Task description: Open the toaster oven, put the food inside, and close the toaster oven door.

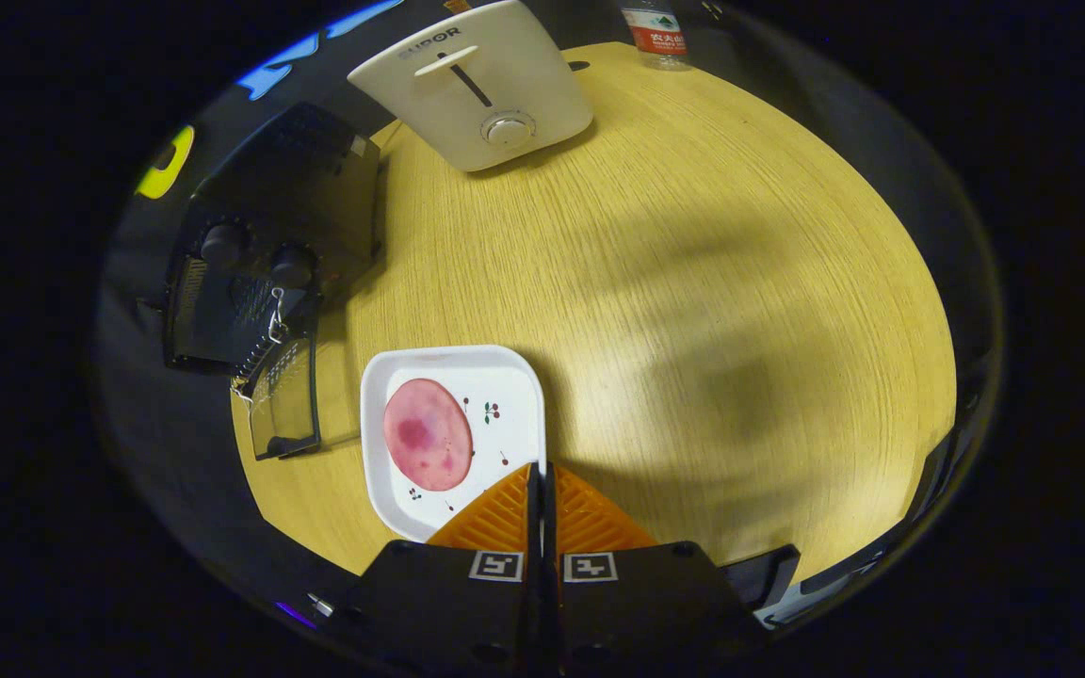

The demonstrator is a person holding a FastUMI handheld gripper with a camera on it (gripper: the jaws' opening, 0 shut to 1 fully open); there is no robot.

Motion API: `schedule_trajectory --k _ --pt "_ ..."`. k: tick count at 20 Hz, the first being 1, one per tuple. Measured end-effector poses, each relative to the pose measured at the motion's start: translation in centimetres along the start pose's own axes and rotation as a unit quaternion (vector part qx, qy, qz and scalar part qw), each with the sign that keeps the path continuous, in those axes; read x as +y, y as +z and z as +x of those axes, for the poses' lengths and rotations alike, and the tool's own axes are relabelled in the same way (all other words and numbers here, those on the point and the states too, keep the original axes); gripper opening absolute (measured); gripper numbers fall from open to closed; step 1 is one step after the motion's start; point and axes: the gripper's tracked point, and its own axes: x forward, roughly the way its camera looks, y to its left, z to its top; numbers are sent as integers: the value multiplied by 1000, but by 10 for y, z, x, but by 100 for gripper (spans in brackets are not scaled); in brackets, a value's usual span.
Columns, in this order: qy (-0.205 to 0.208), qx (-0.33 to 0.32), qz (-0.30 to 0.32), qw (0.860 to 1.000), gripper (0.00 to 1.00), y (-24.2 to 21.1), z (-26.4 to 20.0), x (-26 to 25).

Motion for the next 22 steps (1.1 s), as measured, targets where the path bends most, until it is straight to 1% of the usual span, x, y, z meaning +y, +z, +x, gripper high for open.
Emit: schedule_trajectory --k 7,11,17,22 --pt "34 -42 35 998 2 2 -16 8" --pt "77 -72 66 992 2 -8 -51 25" --pt "130 -106 72 983 2 -27 -93 79" --pt "162 -103 77 978 2 -51 -95 130"
